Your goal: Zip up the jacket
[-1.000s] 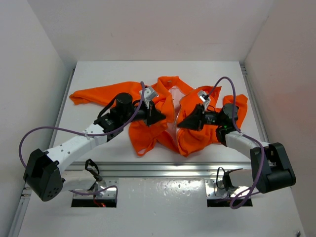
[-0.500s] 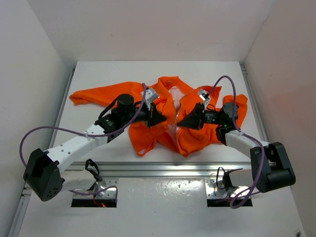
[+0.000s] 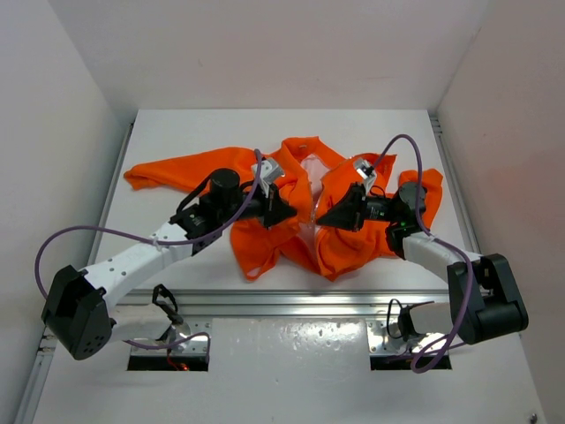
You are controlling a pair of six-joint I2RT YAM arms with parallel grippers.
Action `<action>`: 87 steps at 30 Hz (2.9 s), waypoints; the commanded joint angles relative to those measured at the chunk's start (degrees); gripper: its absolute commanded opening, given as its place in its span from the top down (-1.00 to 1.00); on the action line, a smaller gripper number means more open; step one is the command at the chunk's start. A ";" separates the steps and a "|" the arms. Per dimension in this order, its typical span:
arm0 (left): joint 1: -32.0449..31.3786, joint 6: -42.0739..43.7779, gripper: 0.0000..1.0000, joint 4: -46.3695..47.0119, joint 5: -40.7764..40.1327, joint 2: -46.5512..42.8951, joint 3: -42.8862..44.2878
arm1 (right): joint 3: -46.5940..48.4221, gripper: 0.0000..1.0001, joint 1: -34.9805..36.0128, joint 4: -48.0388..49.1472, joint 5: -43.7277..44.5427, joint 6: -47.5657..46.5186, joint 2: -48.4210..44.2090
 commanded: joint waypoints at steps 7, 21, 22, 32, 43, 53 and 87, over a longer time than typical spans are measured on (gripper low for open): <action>2.20 0.91 1.00 3.09 0.06 0.35 5.35 | -0.44 1.00 0.18 4.45 0.15 -0.23 -1.65; 0.63 -0.76 1.00 3.10 1.12 0.36 4.74 | 2.02 1.00 0.27 4.54 0.77 -0.41 -0.68; 0.62 -0.76 1.00 3.09 1.12 0.36 4.74 | 2.20 1.00 0.27 4.54 0.85 -0.23 -0.60; -0.43 -1.38 1.00 2.48 1.12 0.88 4.12 | 3.69 1.00 0.27 4.45 1.03 -0.58 0.55; -0.43 -1.38 1.00 2.48 1.12 0.88 3.07 | 4.57 1.00 0.01 4.45 0.77 -0.67 0.72; 2.47 -0.33 1.00 3.09 -0.64 1.41 6.40 | 2.81 1.00 0.01 4.80 0.50 -0.49 0.11; 0.97 -1.90 1.00 3.09 1.47 1.94 5.35 | 5.62 1.00 0.01 3.66 1.38 -1.64 1.95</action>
